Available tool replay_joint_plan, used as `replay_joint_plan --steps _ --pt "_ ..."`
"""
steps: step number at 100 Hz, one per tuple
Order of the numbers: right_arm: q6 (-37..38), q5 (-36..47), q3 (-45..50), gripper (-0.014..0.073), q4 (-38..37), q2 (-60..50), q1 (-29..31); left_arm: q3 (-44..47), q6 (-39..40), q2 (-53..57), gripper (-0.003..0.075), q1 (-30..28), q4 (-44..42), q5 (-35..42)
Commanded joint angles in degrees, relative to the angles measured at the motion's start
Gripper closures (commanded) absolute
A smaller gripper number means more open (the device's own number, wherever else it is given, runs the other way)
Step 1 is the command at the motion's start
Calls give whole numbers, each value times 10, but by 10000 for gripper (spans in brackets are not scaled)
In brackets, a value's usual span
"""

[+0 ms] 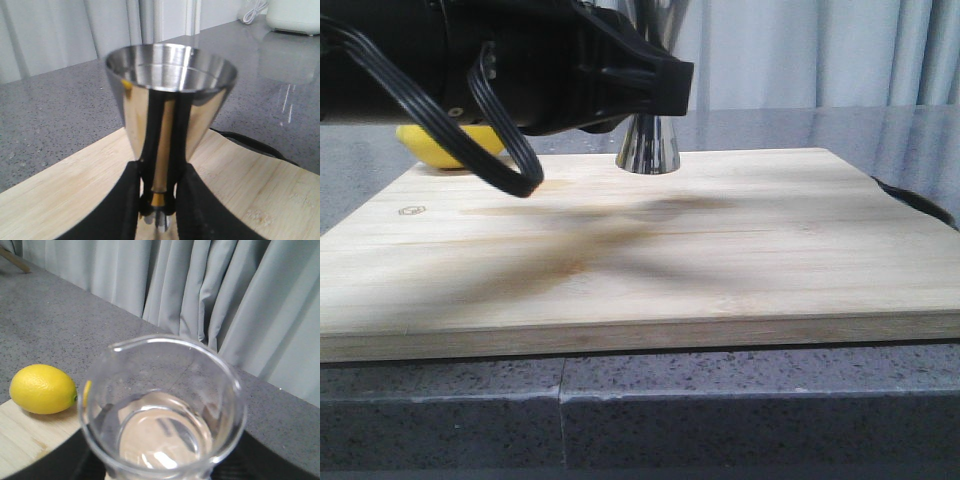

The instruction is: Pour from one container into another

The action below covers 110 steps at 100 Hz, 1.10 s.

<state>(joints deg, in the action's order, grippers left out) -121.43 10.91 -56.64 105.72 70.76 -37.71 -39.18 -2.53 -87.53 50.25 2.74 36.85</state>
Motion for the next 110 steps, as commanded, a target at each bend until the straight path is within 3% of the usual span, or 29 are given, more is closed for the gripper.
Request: replay_joint_plan --steps 1,10,24,63,76,96,110 --pt "1 -28 -23 388 -4 -14 2 -16 5 23 739 3 0 48" --pt "15 -32 -23 388 -21 -14 2 -16 5 23 739 3 0 48" --pt "126 -37 -23 388 -123 -14 2 -16 5 23 739 3 0 48" --pt "338 -38 -21 388 -330 -14 5 -16 5 23 739 3 0 48" --pt "435 -58 -21 388 -408 -14 21 -16 5 23 739 3 0 48" --pt "524 -82 -11 388 -492 -14 48 -16 5 23 739 3 0 48" --pt "631 -115 -8 388 -600 -14 61 -16 5 23 739 3 0 48"
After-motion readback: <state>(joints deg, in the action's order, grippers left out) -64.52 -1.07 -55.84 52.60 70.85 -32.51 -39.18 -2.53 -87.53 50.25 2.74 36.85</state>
